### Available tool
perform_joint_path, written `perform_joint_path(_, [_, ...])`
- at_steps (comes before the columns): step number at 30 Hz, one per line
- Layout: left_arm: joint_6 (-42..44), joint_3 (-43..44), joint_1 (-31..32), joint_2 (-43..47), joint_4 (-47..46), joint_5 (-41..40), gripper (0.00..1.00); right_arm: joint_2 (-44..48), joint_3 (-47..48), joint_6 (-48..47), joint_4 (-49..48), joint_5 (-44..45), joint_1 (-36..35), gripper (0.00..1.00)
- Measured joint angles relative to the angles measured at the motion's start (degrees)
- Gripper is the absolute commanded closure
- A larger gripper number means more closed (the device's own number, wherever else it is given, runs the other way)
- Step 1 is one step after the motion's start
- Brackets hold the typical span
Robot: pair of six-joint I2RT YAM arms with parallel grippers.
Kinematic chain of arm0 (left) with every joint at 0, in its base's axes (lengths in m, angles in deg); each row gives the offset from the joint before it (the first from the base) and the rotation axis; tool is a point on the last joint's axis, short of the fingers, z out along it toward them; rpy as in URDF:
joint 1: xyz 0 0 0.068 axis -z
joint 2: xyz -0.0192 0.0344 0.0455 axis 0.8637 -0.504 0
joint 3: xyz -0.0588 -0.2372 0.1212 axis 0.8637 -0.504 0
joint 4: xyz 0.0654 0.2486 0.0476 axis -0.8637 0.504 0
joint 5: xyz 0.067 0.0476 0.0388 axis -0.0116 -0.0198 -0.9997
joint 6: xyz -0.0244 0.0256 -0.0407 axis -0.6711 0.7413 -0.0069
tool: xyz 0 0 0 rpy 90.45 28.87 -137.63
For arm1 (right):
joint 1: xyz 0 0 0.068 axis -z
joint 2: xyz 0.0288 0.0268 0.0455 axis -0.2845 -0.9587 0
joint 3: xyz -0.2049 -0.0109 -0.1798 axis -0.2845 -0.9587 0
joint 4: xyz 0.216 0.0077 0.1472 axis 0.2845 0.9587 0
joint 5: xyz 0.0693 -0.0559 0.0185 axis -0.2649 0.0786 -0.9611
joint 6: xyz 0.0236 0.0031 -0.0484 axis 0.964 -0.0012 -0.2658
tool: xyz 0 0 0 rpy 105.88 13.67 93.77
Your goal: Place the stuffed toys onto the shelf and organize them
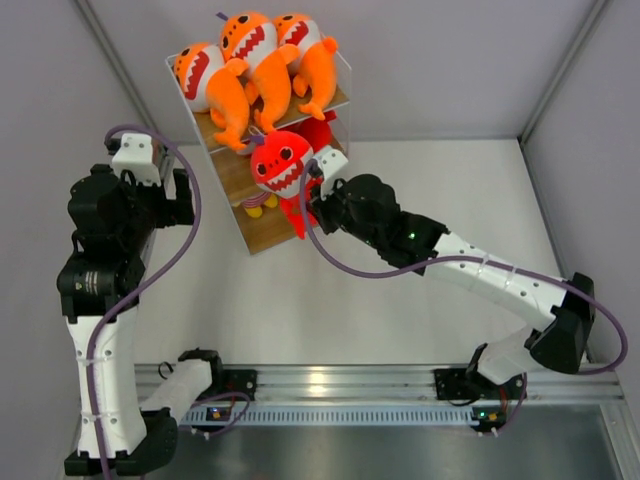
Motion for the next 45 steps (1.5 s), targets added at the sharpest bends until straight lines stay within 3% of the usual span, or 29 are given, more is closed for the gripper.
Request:
perform_joint_path(12, [1.01, -0.61, 0.02, 0.35, 0.00, -1.55, 0.02, -6.08, 11.13, -9.22, 17.11, 5.14, -6.49, 1.00])
perform_joint_path(18, [1.14, -0.70, 0.02, 0.35, 0.00, -1.55, 0.02, -11.69, 23.12, -8.59, 25.68, 5.92, -7.28, 1.00])
perform_joint_path(30, [1.25, -0.70, 0.02, 0.59, 0.00, -1.49, 0.02, -20.22, 34.07, -7.43, 29.18, 14.97, -7.32, 1.00])
perform_joint_path(45, [1.16, -2.40, 0.02, 0.57, 0.02, 1.05, 0.02, -30.93, 43.19, -7.74, 25.92, 22.60, -7.23, 1.00])
